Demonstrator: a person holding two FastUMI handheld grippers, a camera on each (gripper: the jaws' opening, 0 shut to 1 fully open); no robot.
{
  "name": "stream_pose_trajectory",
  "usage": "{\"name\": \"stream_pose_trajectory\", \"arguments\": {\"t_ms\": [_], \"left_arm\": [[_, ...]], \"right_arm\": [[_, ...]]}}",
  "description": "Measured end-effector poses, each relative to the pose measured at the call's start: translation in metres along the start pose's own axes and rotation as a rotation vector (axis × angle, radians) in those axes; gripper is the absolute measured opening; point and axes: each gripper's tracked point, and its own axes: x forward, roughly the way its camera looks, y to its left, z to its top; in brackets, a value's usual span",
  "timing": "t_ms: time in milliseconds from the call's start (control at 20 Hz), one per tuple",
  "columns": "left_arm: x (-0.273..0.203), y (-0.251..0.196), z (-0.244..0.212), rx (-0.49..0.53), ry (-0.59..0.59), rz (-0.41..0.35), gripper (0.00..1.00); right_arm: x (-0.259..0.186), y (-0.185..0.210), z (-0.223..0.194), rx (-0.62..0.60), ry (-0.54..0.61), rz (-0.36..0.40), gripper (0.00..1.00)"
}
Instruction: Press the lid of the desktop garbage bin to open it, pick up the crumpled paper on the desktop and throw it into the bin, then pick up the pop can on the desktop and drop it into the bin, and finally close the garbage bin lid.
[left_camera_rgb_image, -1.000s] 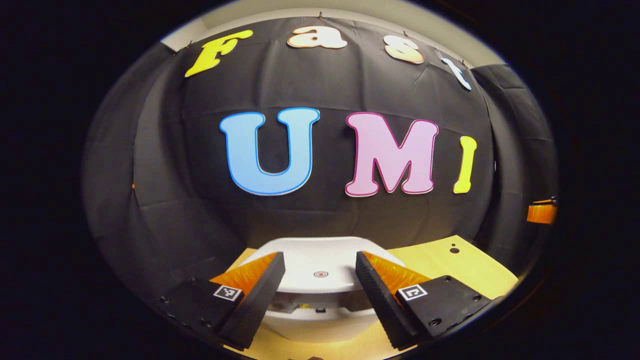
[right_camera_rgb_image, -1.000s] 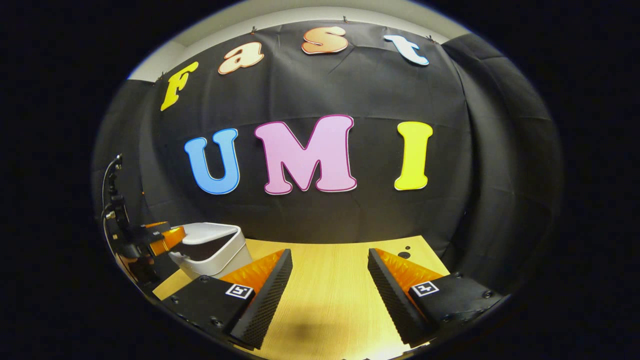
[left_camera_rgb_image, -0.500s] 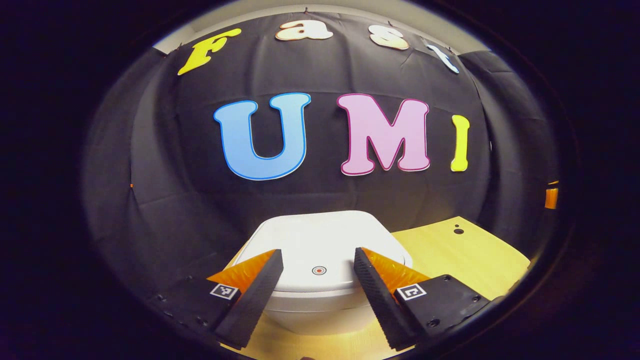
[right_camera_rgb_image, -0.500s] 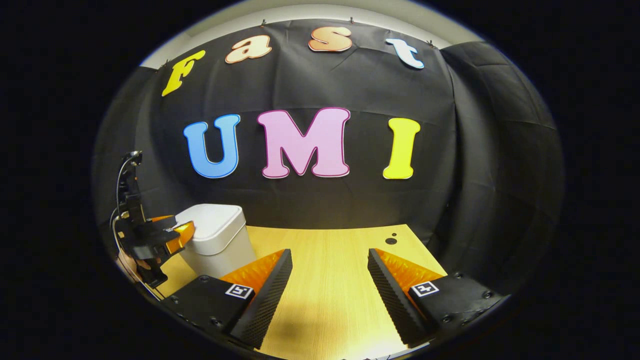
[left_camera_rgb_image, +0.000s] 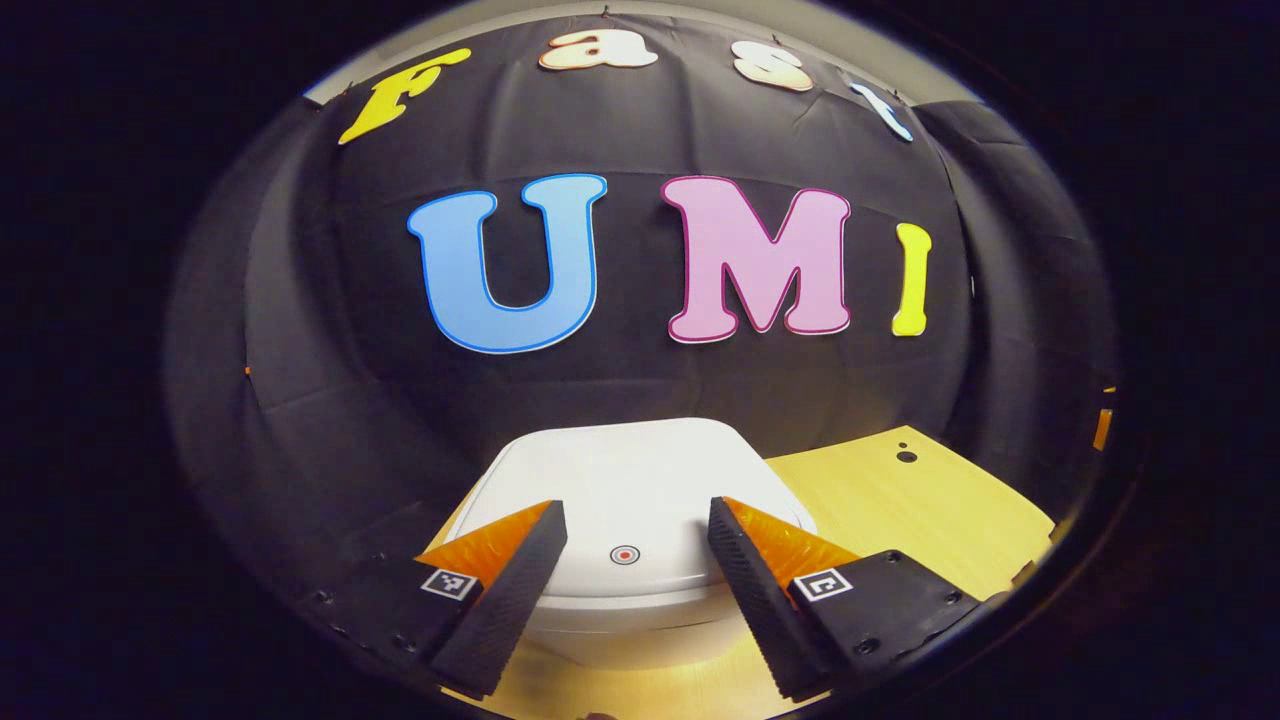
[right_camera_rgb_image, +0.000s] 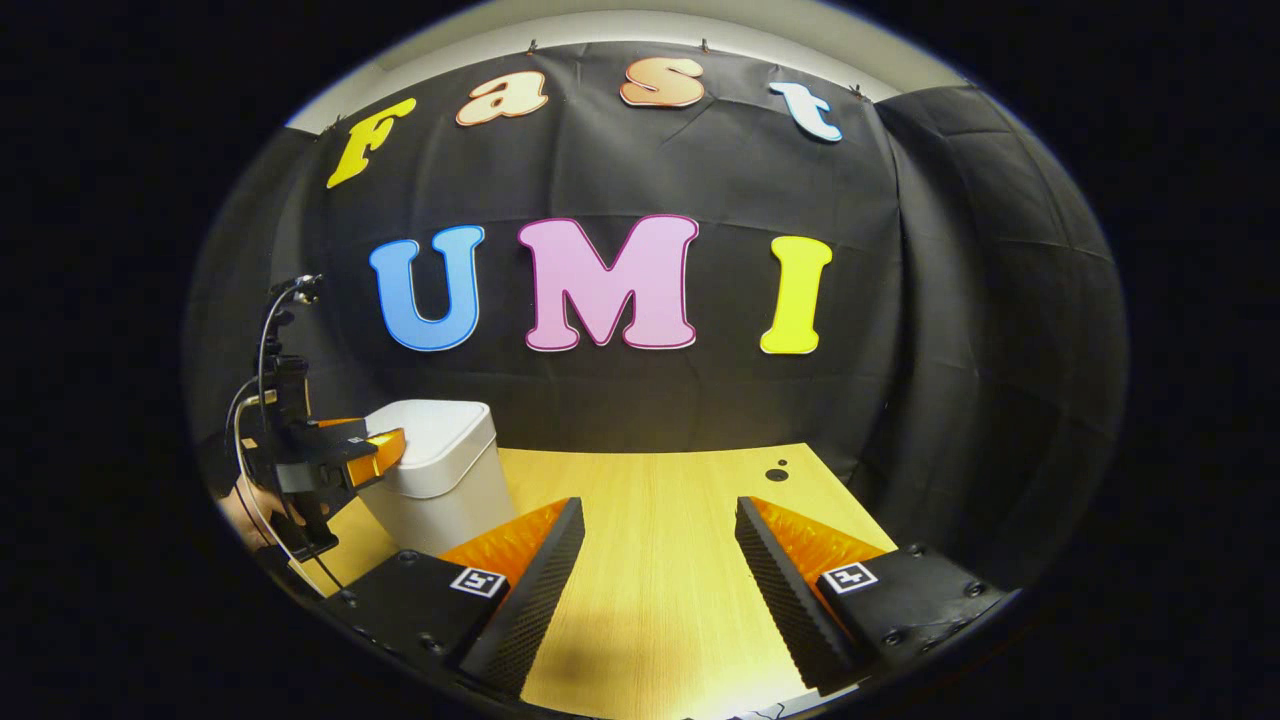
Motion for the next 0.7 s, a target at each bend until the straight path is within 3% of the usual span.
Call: {"name": "stream_pose_trajectory", "arguments": {"t_ms": [250, 550, 700], "left_arm": [[-0.062, -0.008, 0.068, -0.045, -0.235, 0.013, 0.96], [-0.136, -0.030, 0.090, -0.047, -0.299, -0.015, 0.96], [-0.163, -0.037, 0.079, -0.043, -0.297, -0.021, 0.96]], "right_arm": [[-0.013, 0.018, 0.027, -0.001, -0.070, 0.010, 0.98], [-0.035, 0.042, 0.058, 0.046, -0.184, 0.047, 0.98], [-0.052, 0.040, 0.067, 0.053, -0.256, 0.012, 0.98]]}}
